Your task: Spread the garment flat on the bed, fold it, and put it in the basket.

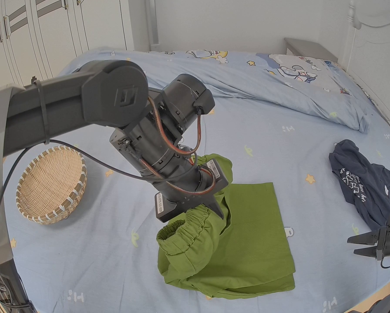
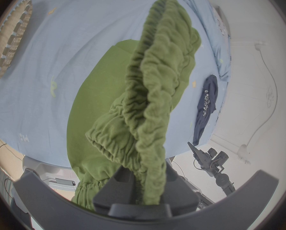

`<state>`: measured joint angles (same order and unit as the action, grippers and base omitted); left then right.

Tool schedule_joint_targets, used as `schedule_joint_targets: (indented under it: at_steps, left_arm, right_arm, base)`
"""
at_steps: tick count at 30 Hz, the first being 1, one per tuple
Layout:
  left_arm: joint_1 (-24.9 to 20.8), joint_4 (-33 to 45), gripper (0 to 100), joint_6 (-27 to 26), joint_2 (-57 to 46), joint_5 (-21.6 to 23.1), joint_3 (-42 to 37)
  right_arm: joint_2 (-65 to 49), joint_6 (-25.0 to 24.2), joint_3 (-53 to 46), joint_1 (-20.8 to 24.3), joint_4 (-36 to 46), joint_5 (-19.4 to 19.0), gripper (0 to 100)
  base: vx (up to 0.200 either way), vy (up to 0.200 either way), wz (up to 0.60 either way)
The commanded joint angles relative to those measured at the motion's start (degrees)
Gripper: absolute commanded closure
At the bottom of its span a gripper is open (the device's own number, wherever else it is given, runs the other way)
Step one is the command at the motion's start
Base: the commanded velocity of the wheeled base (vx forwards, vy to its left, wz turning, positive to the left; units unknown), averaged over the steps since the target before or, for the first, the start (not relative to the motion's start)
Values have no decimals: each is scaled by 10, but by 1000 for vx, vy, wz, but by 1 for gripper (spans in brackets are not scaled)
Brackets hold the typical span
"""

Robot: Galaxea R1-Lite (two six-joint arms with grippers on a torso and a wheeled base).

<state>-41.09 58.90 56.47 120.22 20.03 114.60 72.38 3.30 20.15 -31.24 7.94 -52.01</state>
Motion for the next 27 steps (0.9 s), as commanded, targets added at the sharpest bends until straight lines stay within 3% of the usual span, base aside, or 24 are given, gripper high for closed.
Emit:
schedule_joint_targets:
  at_steps: [1, 8, 15, 27]
  left_arm:
    - [-3, -5, 100, -17, -11, -1, 0]
    - [-13, -56, 100, -35, -17, -7, 0]
    - [-13, -132, 100, -44, -26, -40, 0]
    - [-27, -130, 100, -28, -25, -45, 0]
  right_arm:
    - [-1, 1, -1, 0, 0, 0, 0]
    - [-1, 0, -6, 2, -9, 0, 0]
    - [-1, 0, -13, 2, -20, 0, 0]
    - [0, 0, -13, 2, -20, 0, 0]
  base:
    - [0, 0, 0]
    - [0, 0, 0]
    - [0, 0, 0]
    - [0, 0, 0]
